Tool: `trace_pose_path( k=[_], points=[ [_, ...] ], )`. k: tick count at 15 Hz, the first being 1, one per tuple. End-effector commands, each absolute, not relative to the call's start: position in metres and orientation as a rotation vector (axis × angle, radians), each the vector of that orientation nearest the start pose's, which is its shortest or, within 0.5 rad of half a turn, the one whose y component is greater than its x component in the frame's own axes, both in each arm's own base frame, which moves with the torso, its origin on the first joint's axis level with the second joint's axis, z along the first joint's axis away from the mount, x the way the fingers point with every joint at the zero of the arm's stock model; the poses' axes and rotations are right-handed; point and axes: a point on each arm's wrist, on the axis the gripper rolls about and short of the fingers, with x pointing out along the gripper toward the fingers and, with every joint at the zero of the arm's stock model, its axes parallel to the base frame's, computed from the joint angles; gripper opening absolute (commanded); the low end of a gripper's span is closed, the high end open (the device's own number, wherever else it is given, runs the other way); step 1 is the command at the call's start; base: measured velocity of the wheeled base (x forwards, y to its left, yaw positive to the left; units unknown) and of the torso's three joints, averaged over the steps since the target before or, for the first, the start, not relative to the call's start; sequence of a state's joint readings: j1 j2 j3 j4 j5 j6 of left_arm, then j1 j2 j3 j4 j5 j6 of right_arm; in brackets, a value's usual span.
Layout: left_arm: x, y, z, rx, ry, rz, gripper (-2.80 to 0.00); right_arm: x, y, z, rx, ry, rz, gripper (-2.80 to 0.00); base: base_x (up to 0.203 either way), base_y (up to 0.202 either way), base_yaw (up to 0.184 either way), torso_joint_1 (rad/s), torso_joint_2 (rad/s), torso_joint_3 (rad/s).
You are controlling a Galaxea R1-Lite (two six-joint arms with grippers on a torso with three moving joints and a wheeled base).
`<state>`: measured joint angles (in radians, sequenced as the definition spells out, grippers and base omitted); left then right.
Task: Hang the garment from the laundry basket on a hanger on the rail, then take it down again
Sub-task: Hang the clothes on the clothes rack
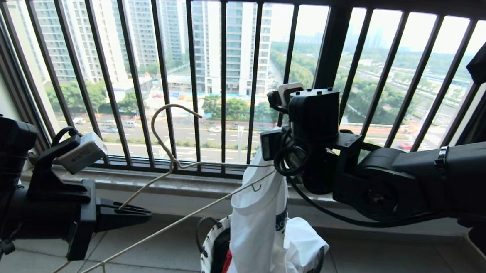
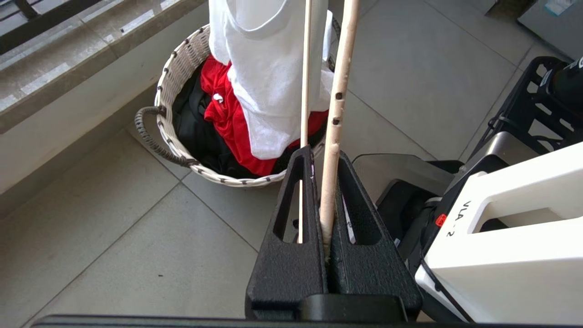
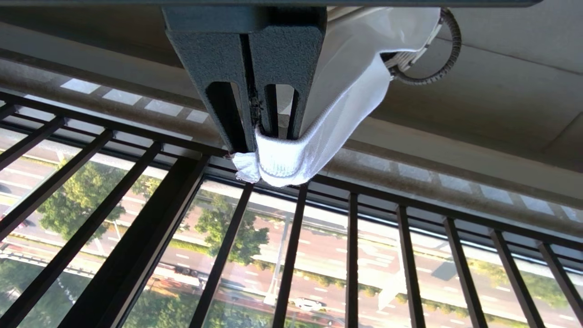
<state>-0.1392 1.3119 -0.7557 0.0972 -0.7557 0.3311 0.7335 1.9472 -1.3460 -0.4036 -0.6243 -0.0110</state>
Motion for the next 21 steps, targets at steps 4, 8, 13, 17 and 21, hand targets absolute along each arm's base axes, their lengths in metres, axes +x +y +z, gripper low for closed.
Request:
trace_pose_path(
  k=[4,8,13,17,21],
  points=[
    [0.189,-0.040,0.202,0.086,0.492,-0.941,-2.80,0.292,0.262,0.221,-0.142,0.157,0.133,-2.80,0.000,0.000,0.000,0.000,0.00,0.000],
    [0.196,-0.037,0.203,0.141,0.473,-0.822,-2.80,0.292,0.260,0.222,-0.141,0.153,0.129,-2.80,0.000,0.000,0.000,0.000,0.00,0.000],
    [0.197,-0.037,0.204,0.156,0.463,-0.787,-2.80,0.296,0.257,0.223,-0.142,0.153,0.116,-2.80,0.000,0.000,0.000,0.000,0.00,0.000],
    [0.198,-0.035,0.206,0.180,0.464,-0.723,-2.80,0.302,0.249,0.224,-0.146,0.152,0.091,-2.80,0.000,0.000,0.000,0.000,0.00,0.000],
    [0.198,-0.035,0.206,0.179,0.465,-0.722,-2.80,0.304,0.245,0.225,-0.153,0.154,0.082,-2.80,0.000,0.000,0.000,0.000,0.00,0.000]
  ],
)
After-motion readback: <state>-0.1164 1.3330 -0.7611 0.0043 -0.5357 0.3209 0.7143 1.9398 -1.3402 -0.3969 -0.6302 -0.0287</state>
